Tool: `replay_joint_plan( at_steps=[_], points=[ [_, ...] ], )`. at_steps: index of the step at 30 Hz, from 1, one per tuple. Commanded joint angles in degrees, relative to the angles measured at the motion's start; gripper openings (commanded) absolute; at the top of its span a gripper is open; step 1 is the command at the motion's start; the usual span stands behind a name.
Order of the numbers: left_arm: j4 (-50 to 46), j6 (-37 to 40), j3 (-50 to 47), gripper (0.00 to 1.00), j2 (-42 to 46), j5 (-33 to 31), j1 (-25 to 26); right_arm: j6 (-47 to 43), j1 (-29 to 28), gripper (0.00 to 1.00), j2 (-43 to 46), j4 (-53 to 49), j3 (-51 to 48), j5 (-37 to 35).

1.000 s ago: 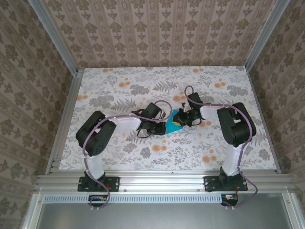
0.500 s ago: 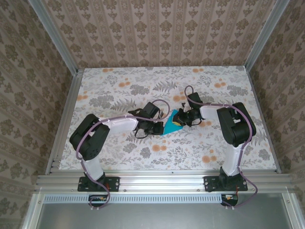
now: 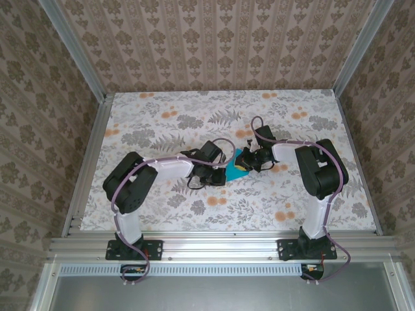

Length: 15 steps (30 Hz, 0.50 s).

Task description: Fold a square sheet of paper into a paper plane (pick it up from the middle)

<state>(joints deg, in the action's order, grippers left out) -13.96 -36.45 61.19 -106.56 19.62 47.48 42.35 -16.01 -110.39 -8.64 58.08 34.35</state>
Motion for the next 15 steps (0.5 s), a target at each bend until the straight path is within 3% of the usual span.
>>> replay_joint_plan(
  at_steps=[1, 15],
  points=[
    [-1.7, -1.2, 0.4, 0.07, -0.7, -1.6, -0.8, 0.2, 1.0, 0.12, -7.2, -7.8, -3.4, -13.6],
    [9.9, -8.1, -7.3, 0.09, 1.7, 9.0, -4.6, 0.3, 1.0, 0.12, -7.4, -7.9, -3.4, -13.8]
  ],
)
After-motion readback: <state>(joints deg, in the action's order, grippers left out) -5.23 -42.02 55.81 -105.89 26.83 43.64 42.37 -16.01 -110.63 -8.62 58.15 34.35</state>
